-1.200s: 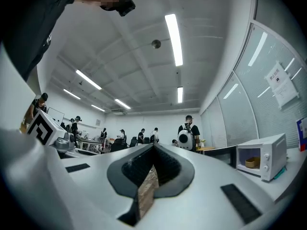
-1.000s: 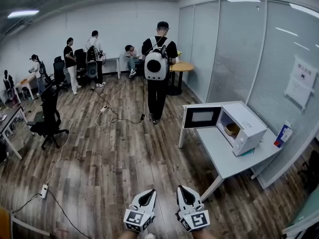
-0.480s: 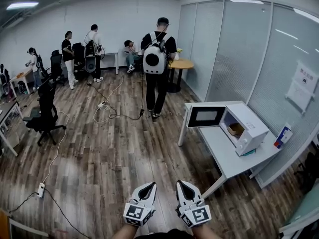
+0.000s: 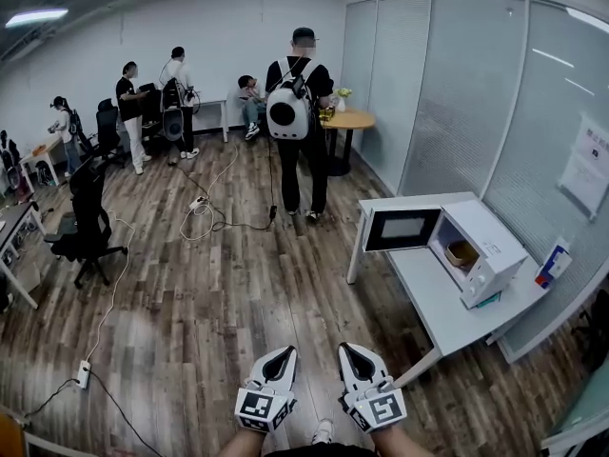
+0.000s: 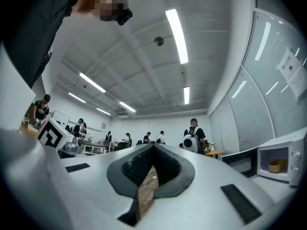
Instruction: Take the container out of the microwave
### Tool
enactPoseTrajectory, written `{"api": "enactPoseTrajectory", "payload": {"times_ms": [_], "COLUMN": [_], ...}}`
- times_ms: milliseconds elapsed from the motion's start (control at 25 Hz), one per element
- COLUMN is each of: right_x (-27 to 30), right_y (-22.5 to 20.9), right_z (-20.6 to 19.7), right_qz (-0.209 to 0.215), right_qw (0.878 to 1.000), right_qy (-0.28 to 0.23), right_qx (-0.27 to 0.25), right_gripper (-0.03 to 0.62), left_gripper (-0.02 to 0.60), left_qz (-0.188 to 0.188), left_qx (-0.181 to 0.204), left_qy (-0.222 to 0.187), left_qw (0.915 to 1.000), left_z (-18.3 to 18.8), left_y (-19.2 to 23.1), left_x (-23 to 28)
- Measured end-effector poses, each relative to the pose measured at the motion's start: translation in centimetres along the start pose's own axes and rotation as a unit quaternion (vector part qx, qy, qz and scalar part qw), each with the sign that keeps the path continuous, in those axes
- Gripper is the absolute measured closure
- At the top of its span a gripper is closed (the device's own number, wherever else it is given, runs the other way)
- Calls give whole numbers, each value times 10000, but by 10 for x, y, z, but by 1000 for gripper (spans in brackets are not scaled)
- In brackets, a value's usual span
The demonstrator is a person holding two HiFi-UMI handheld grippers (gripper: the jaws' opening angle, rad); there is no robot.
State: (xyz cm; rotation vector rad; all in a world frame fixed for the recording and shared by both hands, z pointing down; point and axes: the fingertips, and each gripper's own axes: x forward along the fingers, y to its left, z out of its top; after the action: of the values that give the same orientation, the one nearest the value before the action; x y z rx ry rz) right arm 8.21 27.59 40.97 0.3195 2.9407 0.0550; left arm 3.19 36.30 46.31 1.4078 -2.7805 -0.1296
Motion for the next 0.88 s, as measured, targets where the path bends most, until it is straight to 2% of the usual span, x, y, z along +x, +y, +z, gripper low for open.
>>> {"api": "enactPoseTrajectory", "payload": {"times_ms": [440,720,880], "right_x": [45,58,61], "right_y": [-94,-139,-155], "right_z": [-22,-4,-10], "right_qz": [67,22,-63], "right_qw": [9998,9999,9998], "right_qy": [79,-129,-113], "right_qx": [166,92,153], "right_gripper": [595,595,595], "left_gripper": [577,577,577], "left_qz": [104,59,-71], "left_qx": [74,166,114], "left_qy": [24,64,144], "left_qw": [9999,9998,9998], "left_z": [3,8,4], "left_y": [11,3,0], "left_x": [97,139,159]}}
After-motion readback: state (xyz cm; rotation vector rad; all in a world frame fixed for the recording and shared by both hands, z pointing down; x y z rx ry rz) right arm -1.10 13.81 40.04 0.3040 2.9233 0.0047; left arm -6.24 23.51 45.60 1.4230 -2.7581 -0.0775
